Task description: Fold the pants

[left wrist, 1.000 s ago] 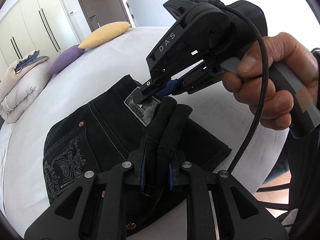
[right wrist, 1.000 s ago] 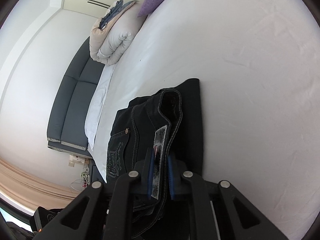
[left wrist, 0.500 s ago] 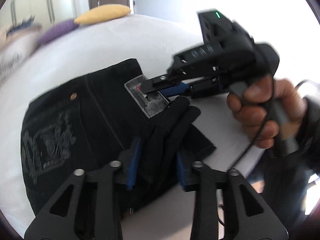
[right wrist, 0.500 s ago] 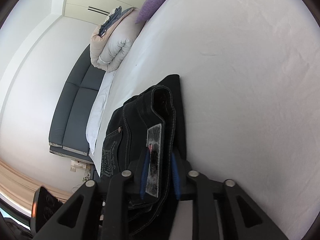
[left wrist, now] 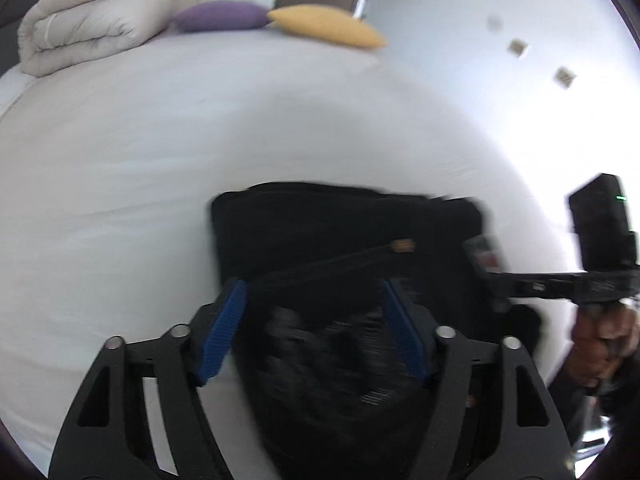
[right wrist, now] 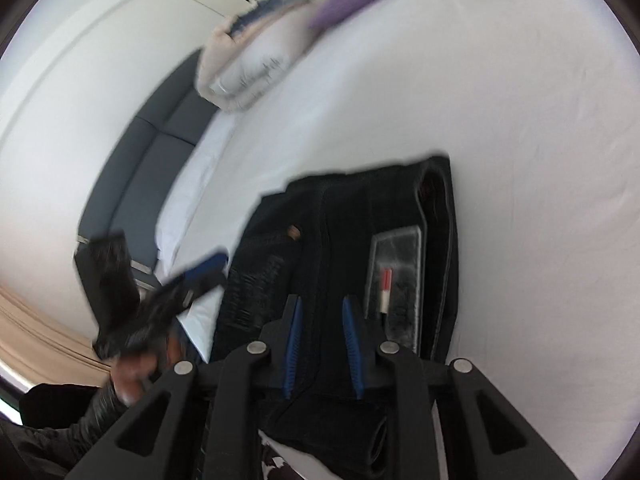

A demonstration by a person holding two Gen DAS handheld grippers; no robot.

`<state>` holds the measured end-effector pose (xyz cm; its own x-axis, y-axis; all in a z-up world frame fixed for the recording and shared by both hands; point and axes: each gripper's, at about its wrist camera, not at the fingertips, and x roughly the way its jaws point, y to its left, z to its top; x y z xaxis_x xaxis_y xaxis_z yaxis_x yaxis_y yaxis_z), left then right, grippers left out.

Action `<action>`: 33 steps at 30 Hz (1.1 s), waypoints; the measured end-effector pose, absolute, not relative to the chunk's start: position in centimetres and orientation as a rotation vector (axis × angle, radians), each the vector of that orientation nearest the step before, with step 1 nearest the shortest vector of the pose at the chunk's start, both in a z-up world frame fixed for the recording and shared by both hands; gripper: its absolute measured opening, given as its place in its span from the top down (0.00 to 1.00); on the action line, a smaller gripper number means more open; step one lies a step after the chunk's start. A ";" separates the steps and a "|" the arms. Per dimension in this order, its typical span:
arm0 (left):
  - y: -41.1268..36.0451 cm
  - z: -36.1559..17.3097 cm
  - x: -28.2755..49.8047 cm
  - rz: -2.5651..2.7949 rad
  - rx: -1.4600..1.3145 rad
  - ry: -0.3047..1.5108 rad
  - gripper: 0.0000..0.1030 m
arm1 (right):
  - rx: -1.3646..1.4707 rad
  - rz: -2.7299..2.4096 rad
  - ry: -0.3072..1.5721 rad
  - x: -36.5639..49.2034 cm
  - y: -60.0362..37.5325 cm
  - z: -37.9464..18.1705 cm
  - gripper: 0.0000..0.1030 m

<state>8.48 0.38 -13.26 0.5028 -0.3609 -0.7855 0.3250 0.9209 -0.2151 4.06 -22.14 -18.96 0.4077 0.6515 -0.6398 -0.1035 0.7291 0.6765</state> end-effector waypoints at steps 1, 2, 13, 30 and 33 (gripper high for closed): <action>0.5 -13.4 9.1 -0.408 -0.050 0.982 0.44 | 0.606 0.496 1.061 3.9 -22.2 -19.4 1.00; 0.9 -14.0 8.9 -0.405 -0.056 0.995 0.44 | 0.606 0.490 1.060 3.6 -22.4 -19.7 1.00; 2.1 -15.9 0.6 -0.351 -0.081 0.975 0.42 | 0.603 0.509 0.941 -2.0 -22.2 -18.5 0.58; 5.9 -17.9 7.7 -0.525 -0.491 1.123 0.20 | 0.758 0.460 1.075 4.5 -23.9 -21.1 0.28; 4.7 -17.8 9.1 -0.521 -0.452 1.148 0.21 | 0.755 0.470 1.116 5.9 -23.8 -21.9 0.50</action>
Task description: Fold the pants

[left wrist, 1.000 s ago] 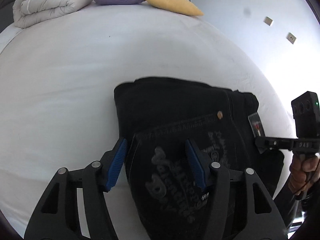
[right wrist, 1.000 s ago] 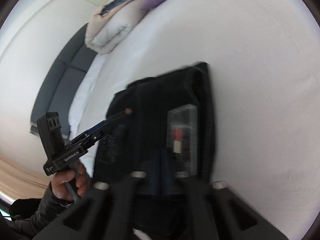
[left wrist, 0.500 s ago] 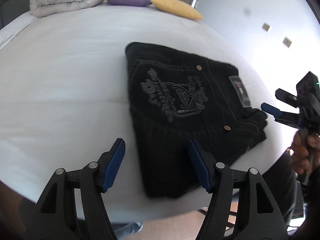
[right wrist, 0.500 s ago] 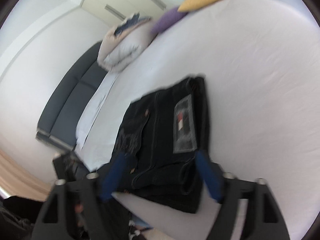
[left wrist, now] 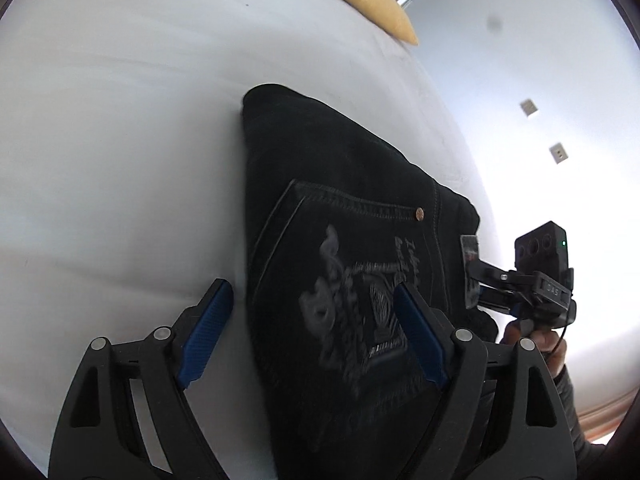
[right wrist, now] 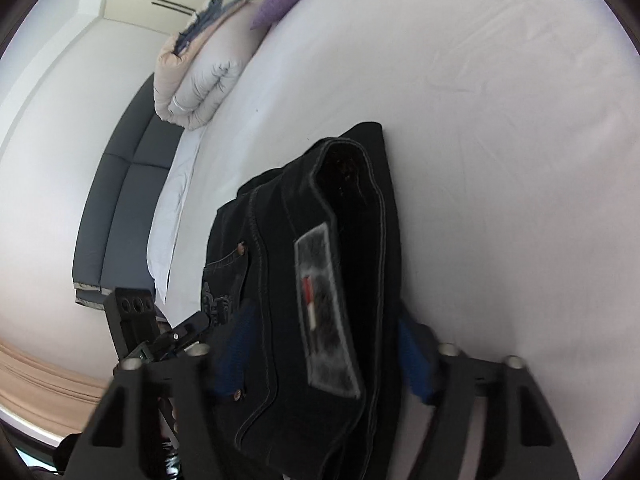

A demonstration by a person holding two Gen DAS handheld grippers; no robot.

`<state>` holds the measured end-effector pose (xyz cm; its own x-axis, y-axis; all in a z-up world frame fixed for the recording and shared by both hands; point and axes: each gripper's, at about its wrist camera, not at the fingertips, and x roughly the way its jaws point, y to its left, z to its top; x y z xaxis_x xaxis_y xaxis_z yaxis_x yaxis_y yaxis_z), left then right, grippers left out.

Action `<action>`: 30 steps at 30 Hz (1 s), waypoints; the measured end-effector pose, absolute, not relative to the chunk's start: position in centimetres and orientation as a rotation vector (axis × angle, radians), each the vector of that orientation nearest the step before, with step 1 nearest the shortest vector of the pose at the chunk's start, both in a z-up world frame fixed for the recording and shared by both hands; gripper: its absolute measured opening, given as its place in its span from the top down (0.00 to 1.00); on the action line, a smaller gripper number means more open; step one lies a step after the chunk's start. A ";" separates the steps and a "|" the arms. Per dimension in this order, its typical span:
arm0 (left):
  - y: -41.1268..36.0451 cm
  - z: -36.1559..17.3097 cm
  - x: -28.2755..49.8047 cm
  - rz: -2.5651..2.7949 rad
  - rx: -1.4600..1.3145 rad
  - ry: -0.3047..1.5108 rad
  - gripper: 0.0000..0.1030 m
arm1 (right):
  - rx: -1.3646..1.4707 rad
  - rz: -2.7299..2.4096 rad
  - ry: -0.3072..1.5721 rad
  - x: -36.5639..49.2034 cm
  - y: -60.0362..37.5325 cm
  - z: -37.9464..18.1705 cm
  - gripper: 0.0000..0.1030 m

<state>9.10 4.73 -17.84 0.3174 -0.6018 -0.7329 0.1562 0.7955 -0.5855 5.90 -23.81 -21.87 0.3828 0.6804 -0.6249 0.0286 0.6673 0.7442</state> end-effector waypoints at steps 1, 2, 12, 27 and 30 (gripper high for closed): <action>4.2 -17.8 9.5 -0.529 -0.439 1.160 0.22 | 0.753 0.464 1.128 6.3 -23.8 -22.1 0.63; 3.8 -17.7 9.7 -0.537 -0.429 1.169 0.24 | 0.755 0.467 1.136 6.6 -23.9 -22.3 0.67; 1.1 -12.0 10.1 -0.556 -0.283 1.110 0.82 | 0.634 0.520 0.992 5.9 -23.7 -16.7 0.81; -7.0 -13.0 21.2 -0.548 -0.099 1.030 0.79 | 0.674 0.402 0.962 14.6 -33.1 -18.2 0.81; -6.8 -14.2 21.5 -0.529 -0.101 1.035 0.67 | 0.657 0.379 0.979 14.6 -33.6 -20.0 0.76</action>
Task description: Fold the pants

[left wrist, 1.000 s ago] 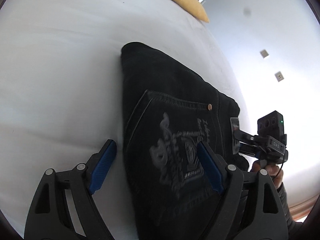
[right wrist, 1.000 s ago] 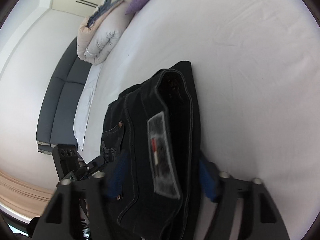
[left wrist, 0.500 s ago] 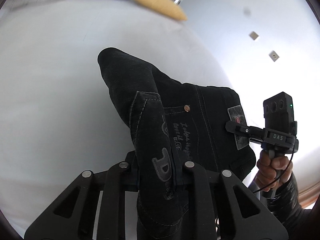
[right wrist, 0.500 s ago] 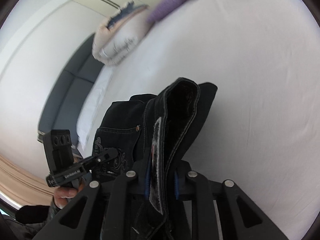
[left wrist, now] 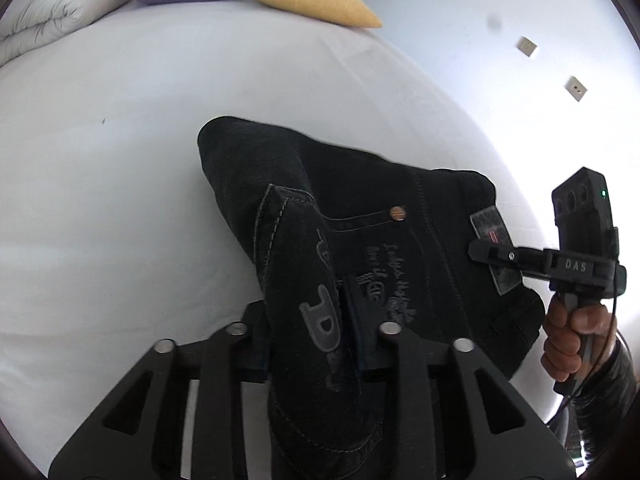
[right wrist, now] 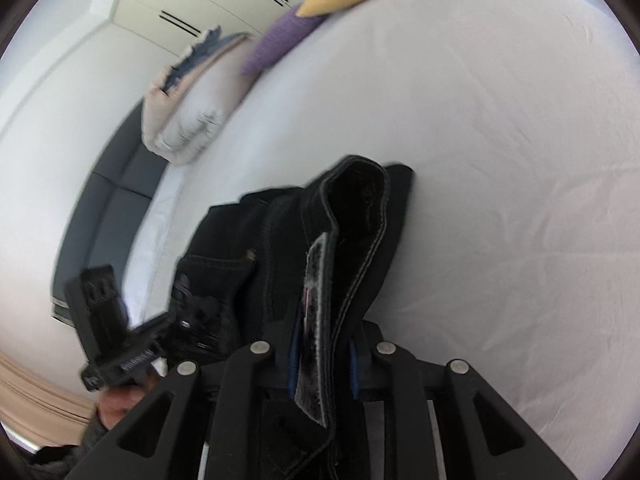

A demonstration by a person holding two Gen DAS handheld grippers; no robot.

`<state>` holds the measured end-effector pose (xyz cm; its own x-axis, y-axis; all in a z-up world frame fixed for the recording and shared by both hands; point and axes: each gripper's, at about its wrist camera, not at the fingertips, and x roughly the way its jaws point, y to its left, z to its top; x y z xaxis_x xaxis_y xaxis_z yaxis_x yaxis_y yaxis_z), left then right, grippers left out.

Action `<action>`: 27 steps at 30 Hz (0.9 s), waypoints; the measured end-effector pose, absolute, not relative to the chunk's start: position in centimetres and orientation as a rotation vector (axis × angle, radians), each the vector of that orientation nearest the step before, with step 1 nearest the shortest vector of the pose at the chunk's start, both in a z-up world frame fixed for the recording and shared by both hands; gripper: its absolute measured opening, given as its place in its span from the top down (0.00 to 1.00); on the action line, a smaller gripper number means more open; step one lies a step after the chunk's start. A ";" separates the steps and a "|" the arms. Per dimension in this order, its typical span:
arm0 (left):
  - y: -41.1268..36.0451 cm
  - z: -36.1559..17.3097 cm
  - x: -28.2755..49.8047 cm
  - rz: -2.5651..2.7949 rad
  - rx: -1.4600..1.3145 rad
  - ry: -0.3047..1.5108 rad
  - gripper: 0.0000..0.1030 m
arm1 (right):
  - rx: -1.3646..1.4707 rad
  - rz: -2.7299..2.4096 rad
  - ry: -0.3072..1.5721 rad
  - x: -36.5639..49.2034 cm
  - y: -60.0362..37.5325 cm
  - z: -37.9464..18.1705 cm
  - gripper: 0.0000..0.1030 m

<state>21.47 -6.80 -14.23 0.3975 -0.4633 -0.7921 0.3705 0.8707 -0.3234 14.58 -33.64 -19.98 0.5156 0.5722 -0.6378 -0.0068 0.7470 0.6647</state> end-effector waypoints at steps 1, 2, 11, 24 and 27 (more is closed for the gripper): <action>-6.9 -14.6 21.4 -0.518 -0.090 1.031 0.58 | 0.668 0.380 0.974 14.4 -33.9 -20.4 0.75; -6.8 -14.9 21.4 -0.503 -0.078 1.026 0.55 | 0.678 0.388 0.959 14.2 -34.1 -20.6 0.75; -7.7 -14.8 19.8 -0.430 -0.010 0.978 0.46 | 0.588 0.349 0.906 12.0 -33.3 -18.4 0.41; -5.5 -3.6 6.8 -0.267 0.072 0.564 0.05 | 0.334 0.182 0.634 -0.9 -28.4 -8.8 0.18; -3.5 -0.3 1.5 -0.219 0.080 0.420 0.00 | 0.275 0.142 0.534 -4.9 -26.8 -6.5 0.07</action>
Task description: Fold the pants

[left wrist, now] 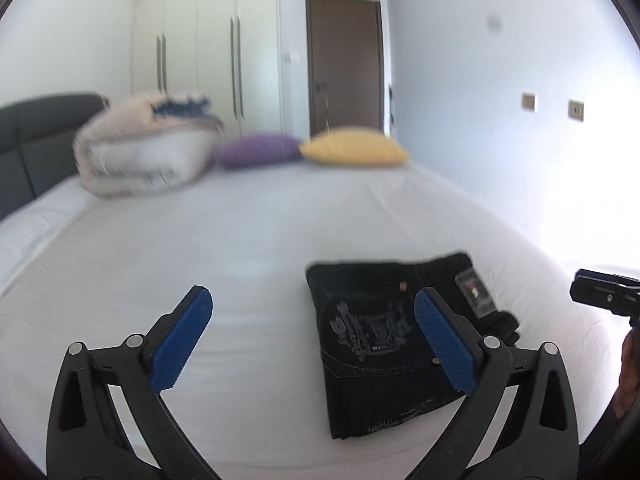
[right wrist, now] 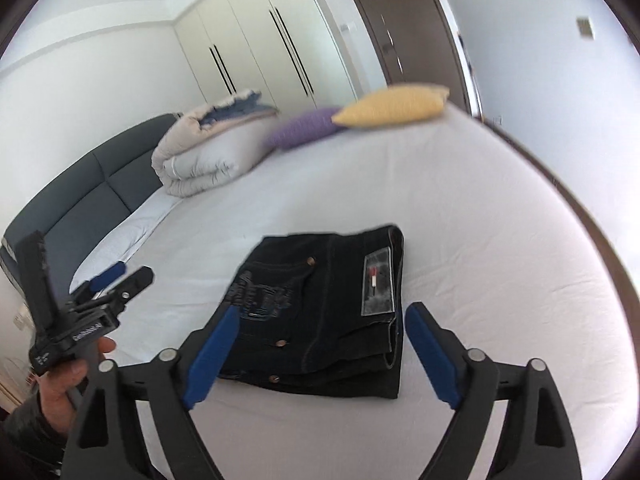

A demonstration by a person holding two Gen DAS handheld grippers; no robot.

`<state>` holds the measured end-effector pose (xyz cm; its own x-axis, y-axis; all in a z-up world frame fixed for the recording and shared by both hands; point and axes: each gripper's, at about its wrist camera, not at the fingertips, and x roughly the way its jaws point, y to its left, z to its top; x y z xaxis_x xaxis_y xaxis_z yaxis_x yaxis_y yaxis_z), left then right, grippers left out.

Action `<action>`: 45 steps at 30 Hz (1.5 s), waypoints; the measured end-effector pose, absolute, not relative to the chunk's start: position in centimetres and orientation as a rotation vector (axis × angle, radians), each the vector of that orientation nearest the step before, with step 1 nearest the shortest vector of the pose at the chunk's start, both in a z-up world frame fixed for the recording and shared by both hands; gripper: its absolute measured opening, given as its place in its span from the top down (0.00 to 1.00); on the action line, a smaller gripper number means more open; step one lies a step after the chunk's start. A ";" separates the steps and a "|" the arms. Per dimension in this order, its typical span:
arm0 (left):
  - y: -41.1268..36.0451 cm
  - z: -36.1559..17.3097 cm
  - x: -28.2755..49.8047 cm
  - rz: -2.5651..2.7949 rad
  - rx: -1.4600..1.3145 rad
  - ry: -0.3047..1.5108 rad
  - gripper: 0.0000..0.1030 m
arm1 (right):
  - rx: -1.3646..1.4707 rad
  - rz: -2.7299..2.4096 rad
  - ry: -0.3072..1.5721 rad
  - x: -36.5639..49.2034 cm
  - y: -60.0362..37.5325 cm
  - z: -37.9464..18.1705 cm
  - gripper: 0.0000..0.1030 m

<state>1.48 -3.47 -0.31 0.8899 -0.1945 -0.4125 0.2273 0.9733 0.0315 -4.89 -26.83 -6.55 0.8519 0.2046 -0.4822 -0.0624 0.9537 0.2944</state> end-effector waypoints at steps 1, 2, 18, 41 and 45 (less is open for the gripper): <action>-3.1 0.6 -0.3 -0.199 0.089 0.377 0.00 | 0.260 0.114 0.486 -6.6 -26.3 -5.8 0.02; -3.1 1.4 -2.4 -0.163 0.111 0.339 0.00 | 0.253 0.099 0.453 -7.6 -26.0 -5.2 0.00; -0.9 3.0 -15.7 -0.099 0.035 0.497 0.00 | 0.129 -0.189 0.233 -20.9 -22.3 1.8 0.00; -1.1 -4.5 -9.9 -0.083 0.015 0.751 0.00 | 0.068 -0.207 0.545 -17.3 -20.6 -4.9 0.00; -0.8 -4.7 -9.9 -0.077 0.002 0.757 0.00 | 0.058 -0.198 0.554 -17.1 -20.2 -5.2 0.00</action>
<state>-9.94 -0.81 -4.73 0.7239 -0.0690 -0.6865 0.0708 0.9972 -0.0256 -17.12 -20.22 -5.16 0.8321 -0.1713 -0.5275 0.2027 0.9792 0.0017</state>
